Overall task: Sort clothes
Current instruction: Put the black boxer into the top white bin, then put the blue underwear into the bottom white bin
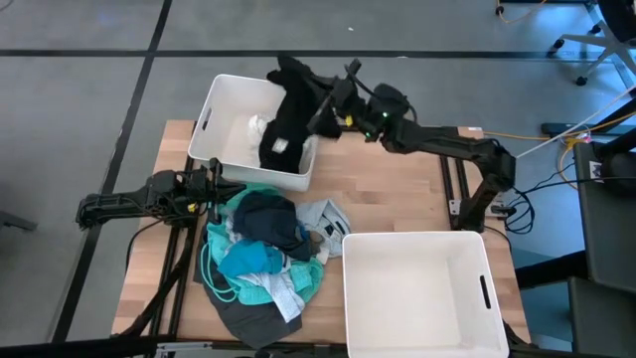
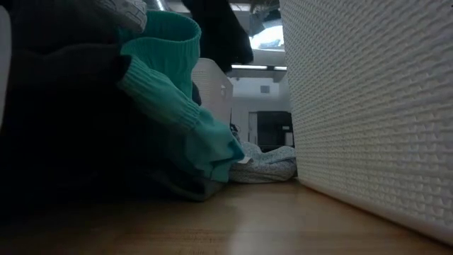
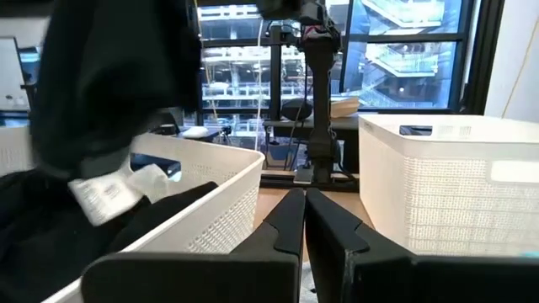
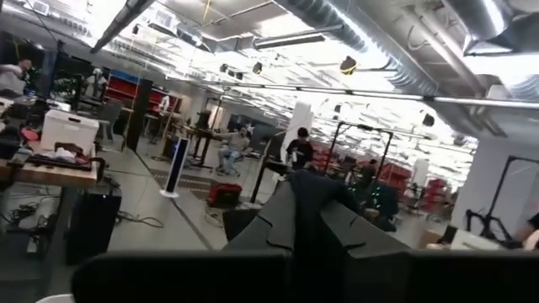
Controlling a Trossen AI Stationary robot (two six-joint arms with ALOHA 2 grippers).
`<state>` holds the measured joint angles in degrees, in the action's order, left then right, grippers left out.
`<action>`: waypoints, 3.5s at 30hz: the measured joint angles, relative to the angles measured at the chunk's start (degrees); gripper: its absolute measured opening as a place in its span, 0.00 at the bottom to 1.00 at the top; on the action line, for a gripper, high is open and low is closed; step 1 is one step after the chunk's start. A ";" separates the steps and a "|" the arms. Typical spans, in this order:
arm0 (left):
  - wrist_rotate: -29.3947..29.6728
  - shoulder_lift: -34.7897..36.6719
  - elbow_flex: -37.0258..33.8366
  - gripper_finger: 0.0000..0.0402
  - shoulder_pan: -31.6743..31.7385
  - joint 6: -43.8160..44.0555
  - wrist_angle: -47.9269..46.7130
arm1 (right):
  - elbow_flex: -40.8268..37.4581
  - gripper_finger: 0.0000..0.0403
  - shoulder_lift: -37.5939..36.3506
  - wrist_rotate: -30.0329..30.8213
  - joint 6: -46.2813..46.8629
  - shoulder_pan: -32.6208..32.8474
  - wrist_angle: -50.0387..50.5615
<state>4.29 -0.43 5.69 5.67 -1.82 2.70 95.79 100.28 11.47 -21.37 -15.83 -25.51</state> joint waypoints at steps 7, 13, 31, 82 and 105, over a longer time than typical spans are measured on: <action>0.72 0.00 0.00 0.01 -0.02 -1.44 0.21 | -0.02 0.04 5.88 -5.08 6.61 -2.99 -4.96; 0.83 0.00 0.01 0.01 -0.02 -1.65 0.21 | -0.02 0.04 9.60 -5.09 6.79 -2.74 -4.27; 0.86 0.00 0.00 0.01 -0.02 -1.65 0.54 | -0.07 0.23 12.19 -6.36 23.16 -2.18 13.08; 0.92 0.00 0.02 0.01 -0.01 -1.33 0.53 | -0.07 0.65 11.99 -18.56 13.07 25.40 37.81; 0.92 0.00 0.02 0.01 -0.02 -1.43 0.52 | -0.09 0.48 22.83 -16.61 14.19 29.11 22.35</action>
<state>5.21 -0.42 5.72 5.65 -3.25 3.23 95.70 123.11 -5.15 -7.18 13.28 -3.16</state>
